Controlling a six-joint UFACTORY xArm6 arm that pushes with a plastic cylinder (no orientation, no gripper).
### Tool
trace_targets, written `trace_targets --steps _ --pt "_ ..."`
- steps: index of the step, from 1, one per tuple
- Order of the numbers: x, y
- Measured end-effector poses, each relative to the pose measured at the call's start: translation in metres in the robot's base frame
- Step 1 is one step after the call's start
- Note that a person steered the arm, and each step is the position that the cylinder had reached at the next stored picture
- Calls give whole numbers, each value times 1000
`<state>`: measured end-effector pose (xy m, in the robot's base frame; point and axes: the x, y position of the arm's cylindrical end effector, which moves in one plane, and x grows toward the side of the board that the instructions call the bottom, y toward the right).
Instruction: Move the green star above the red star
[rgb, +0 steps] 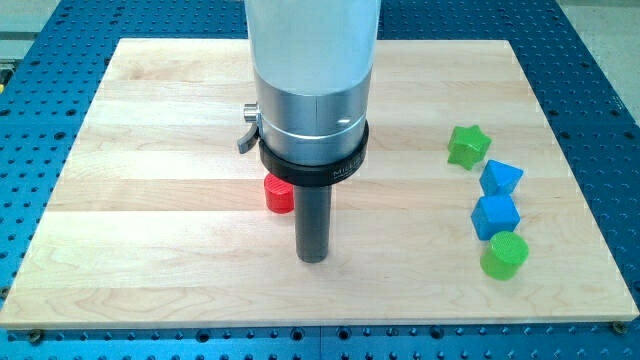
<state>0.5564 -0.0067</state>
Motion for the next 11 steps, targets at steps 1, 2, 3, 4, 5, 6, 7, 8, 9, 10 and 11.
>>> trace_targets --steps 1,2,3,4,5,6,7,8,9,10,11 --pt "0 0" --pt "0 0" --pt "0 -1" --pt "0 -1" --pt "0 -5" --pt "1 -12" --pt "4 -13" --pt "-4 14" --pt "-79 71" --pt "-163 105" --pt "-230 162"
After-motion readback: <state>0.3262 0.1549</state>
